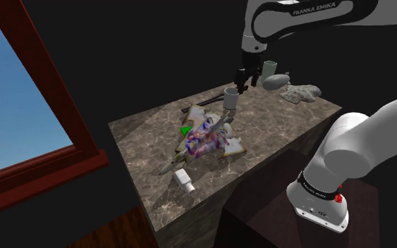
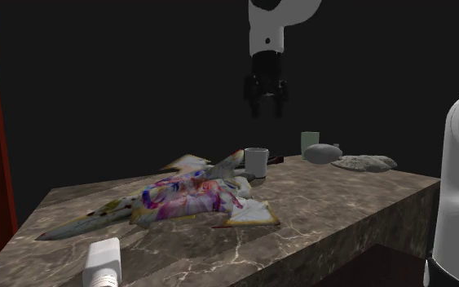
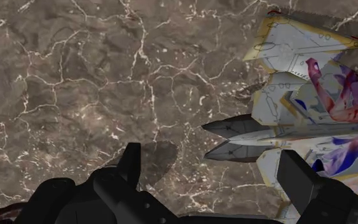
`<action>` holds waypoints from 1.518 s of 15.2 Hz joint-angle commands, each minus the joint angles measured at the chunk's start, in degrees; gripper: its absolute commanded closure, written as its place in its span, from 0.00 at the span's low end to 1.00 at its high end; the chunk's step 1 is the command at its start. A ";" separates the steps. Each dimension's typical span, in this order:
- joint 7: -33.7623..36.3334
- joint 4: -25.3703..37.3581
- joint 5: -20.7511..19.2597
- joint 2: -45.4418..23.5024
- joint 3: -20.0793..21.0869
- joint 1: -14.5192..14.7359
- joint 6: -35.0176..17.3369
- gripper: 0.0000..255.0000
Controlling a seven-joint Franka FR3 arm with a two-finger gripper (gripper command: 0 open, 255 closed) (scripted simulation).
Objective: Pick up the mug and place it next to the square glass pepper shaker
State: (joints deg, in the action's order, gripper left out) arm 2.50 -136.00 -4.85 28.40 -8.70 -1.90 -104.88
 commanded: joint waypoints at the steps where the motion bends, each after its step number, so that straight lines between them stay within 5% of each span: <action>1: -0.63 1.35 -0.39 -4.55 -0.93 -0.26 -3.56 0.00; 14: -5.45 15.24 1.05 -31.38 -5.58 -2.58 -18.37 0.00; 23: -6.25 13.68 2.01 -35.78 -5.79 -3.12 -24.36 0.00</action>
State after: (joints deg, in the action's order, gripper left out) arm -3.75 -122.11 -2.93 -7.02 -14.51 -5.02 -128.66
